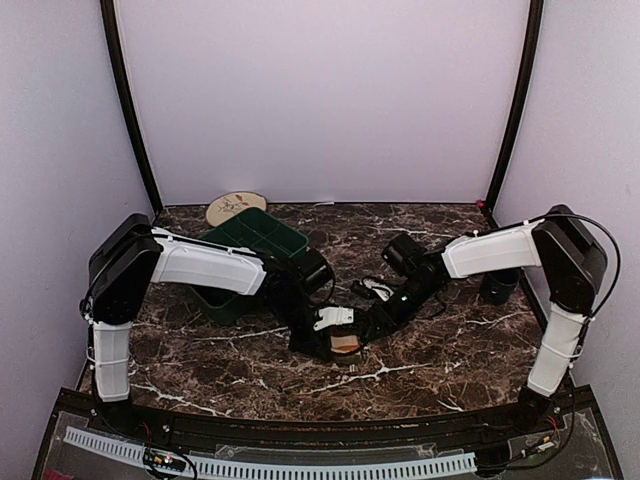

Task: Roll the socks
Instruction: Roll the sock at the center of the board.

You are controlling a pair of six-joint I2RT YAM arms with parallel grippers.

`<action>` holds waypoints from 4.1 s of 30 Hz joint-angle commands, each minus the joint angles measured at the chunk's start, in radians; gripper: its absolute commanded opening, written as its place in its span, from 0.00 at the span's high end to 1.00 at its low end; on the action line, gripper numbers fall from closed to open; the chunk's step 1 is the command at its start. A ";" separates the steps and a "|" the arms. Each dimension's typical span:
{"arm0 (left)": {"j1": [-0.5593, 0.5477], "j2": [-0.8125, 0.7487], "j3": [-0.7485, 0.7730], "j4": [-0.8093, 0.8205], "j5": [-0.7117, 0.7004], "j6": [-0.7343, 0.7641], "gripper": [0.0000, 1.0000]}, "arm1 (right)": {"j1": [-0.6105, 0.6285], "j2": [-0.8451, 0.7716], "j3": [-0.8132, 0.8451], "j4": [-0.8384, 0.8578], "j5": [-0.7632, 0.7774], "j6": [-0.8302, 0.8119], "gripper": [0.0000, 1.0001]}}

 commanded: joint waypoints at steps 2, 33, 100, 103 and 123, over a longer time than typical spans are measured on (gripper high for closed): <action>0.049 0.090 0.091 -0.229 0.111 -0.041 0.89 | -0.006 -0.124 -0.077 0.125 0.194 0.043 0.59; 0.233 0.273 0.239 -0.365 0.462 -0.137 0.89 | 0.580 -0.335 -0.290 0.356 1.036 -0.227 0.56; 0.267 0.288 0.237 -0.368 0.514 -0.174 0.83 | 0.523 0.065 -0.118 0.496 0.993 -0.428 0.92; 0.272 0.287 0.241 -0.359 0.489 -0.205 0.77 | 0.520 0.062 -0.109 0.477 0.987 -0.420 1.00; 0.315 0.097 0.124 -0.176 0.231 -0.395 0.60 | 0.498 0.024 -0.056 0.308 0.897 -0.342 1.00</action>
